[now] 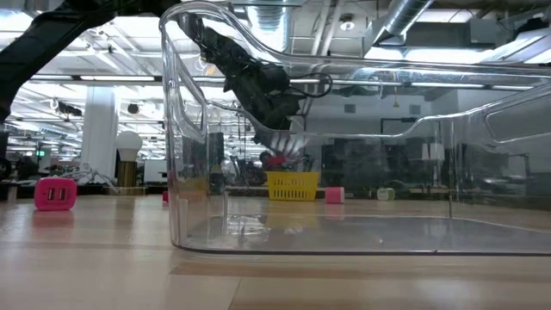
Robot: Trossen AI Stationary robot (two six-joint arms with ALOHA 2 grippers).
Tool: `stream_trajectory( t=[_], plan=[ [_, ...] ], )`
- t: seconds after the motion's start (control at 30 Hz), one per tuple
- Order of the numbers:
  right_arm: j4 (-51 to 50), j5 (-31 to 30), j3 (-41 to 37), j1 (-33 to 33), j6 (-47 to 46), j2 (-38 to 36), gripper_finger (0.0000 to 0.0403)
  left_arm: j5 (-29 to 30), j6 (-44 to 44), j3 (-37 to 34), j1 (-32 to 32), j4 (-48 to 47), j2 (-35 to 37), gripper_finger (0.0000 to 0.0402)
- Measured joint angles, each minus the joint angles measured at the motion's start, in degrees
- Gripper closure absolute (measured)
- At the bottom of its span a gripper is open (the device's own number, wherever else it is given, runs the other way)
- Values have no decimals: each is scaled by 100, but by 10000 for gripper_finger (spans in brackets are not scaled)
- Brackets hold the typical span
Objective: Pick & Place Office items
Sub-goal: Put the red digital clock on the top into the yellow bin, then put the red digital clock into the yellow bin
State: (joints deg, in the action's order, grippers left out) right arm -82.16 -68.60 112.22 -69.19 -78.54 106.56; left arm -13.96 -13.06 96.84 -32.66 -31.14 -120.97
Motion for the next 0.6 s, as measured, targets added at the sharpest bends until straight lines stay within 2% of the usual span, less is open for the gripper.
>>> stream_trajectory(
  t=[0.17,0.43,0.6],
  plan=[
    [14,20,0,-8,8,0,202,-4,3,0,48,4,0,255],
    [18,42,0,-17,8,0,202,-291,4,-2,50,312,15,216],
    [18,43,0,-17,8,0,202,-357,17,-4,49,618,46,210]
  ],
)
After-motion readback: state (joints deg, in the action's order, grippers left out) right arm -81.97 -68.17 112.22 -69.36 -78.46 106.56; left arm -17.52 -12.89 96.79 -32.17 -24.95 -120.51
